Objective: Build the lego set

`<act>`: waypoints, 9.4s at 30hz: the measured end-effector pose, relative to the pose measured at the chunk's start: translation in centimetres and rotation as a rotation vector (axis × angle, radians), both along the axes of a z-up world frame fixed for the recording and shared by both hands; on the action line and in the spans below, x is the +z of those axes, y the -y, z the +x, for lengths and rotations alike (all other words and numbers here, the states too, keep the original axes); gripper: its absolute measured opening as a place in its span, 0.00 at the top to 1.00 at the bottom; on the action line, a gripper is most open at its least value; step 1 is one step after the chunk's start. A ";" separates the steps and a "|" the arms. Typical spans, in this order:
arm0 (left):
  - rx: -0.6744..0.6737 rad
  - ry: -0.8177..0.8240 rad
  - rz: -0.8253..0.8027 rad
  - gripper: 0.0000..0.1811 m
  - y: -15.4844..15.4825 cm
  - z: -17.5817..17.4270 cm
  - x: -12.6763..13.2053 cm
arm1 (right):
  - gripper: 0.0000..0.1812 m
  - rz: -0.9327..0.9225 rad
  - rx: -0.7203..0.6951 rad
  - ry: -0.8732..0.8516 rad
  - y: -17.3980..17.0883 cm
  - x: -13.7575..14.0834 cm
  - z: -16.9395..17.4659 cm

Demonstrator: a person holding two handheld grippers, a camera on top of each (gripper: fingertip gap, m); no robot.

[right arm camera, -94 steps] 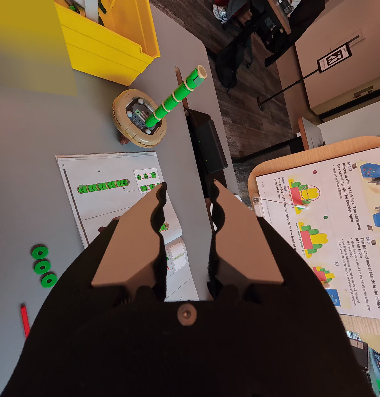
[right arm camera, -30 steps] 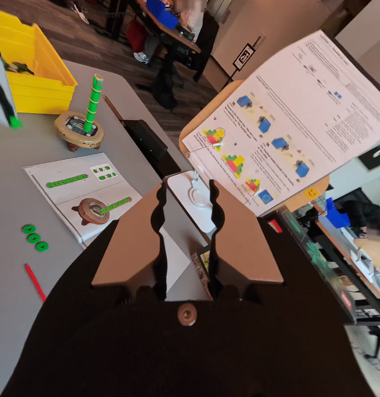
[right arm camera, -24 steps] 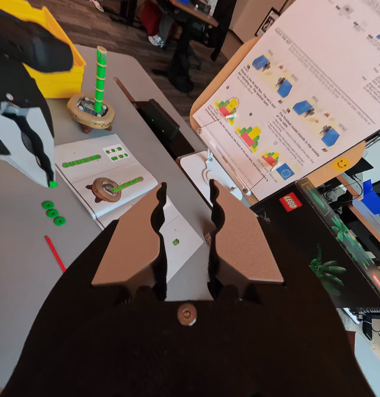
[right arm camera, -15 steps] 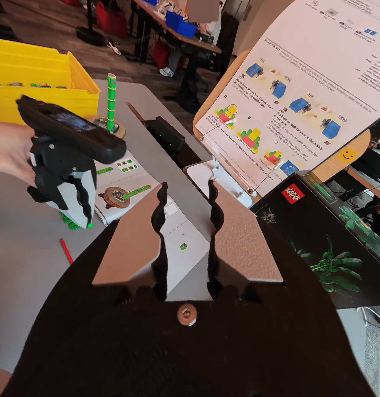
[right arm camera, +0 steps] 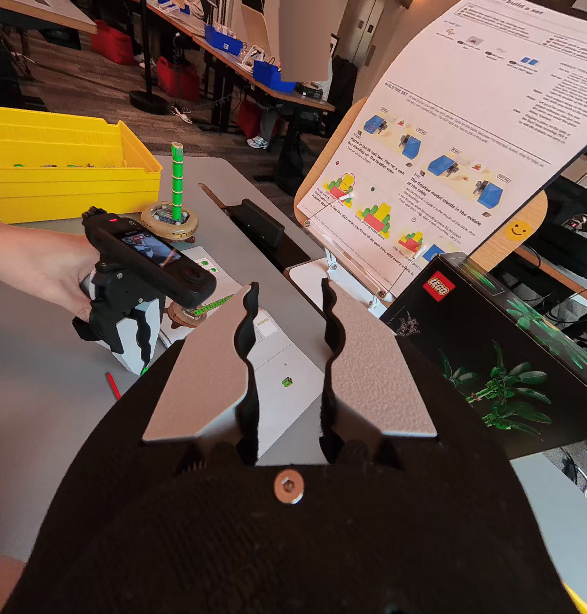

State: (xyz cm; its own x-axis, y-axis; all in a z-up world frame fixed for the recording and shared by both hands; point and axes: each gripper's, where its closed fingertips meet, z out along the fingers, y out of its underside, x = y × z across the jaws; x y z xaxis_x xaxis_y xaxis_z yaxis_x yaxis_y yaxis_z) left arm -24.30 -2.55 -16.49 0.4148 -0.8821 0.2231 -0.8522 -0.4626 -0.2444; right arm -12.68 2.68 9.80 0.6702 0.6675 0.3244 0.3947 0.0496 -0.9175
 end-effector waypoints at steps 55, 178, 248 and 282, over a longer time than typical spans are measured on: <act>0.673 0.751 1.009 0.79 1.5 -24.5 23.9 | 0.82 0.216 0.046 -0.117 1.7 5.9 -1.9; 0.405 1.102 -0.195 0.93 8.9 -11.2 13.5 | 0.92 0.084 0.587 0.166 13.9 -13.3 -24.3; 0.865 1.110 0.738 0.89 9.7 -39.3 23.0 | 0.82 0.349 -0.122 0.105 4.1 -11.4 -0.9; 0.722 0.268 0.491 0.92 -2.7 -46.1 11.6 | 0.82 0.386 -0.153 0.264 3.3 -13.2 -1.4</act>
State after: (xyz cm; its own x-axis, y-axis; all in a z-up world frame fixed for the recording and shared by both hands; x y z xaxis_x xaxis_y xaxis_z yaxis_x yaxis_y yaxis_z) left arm -70.44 0.12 -4.92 0.8912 -0.4496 0.0596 -0.2824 -0.6528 -0.7029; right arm -14.13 -0.58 -3.40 0.6125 0.3657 0.7007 0.6407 0.2894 -0.7111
